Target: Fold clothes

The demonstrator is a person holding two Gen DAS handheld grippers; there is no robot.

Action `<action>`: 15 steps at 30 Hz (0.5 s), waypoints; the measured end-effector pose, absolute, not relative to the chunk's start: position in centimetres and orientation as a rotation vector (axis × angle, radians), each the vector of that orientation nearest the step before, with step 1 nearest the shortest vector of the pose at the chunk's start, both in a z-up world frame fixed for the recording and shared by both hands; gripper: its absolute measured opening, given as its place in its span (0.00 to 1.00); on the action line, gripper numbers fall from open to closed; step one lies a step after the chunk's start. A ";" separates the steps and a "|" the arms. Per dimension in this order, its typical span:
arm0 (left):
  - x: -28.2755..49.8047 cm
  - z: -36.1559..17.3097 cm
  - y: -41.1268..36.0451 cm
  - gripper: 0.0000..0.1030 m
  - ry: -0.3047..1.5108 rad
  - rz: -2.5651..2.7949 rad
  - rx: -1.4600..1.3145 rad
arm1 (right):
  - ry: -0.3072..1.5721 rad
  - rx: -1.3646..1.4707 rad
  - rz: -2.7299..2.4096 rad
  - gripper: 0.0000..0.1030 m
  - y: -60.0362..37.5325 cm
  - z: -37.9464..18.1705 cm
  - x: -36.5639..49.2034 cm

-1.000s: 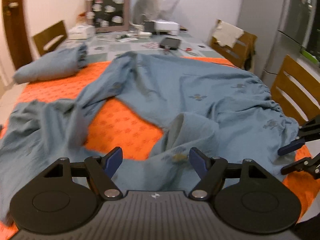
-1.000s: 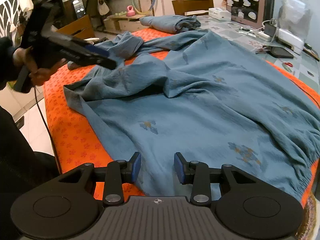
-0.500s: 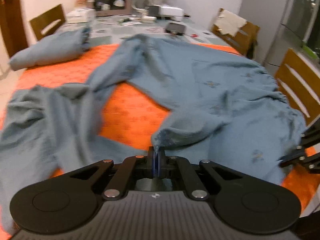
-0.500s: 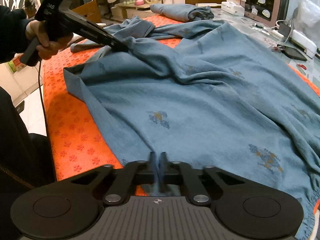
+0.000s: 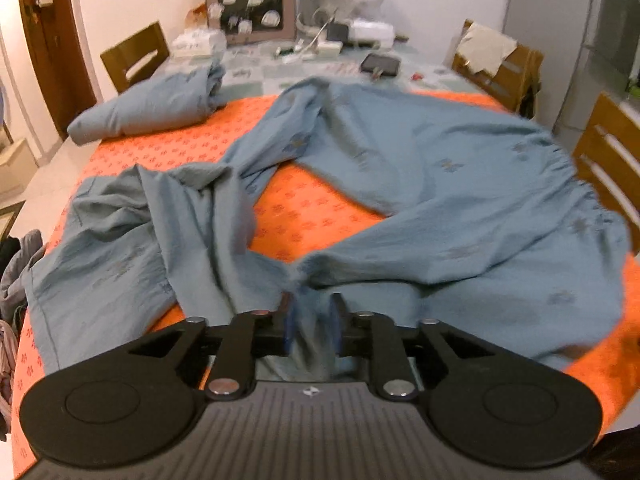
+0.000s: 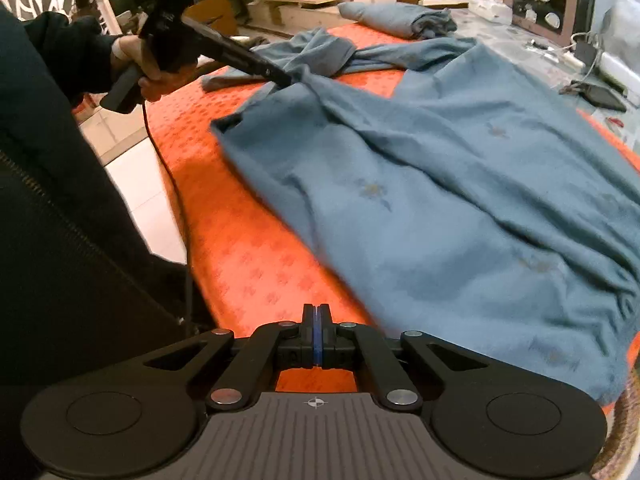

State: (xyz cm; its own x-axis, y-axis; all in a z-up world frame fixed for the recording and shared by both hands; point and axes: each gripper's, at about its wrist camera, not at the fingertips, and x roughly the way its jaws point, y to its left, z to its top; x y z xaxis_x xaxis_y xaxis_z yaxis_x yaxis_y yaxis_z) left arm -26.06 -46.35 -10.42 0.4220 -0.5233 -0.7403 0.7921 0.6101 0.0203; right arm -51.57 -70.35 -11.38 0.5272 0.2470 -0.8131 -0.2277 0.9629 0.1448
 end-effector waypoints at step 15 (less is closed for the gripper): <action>-37.2 -13.2 -51.5 0.50 0.760 -1.122 0.514 | 0.914 -0.056 -0.120 0.27 -79.5 -11.3 -54.5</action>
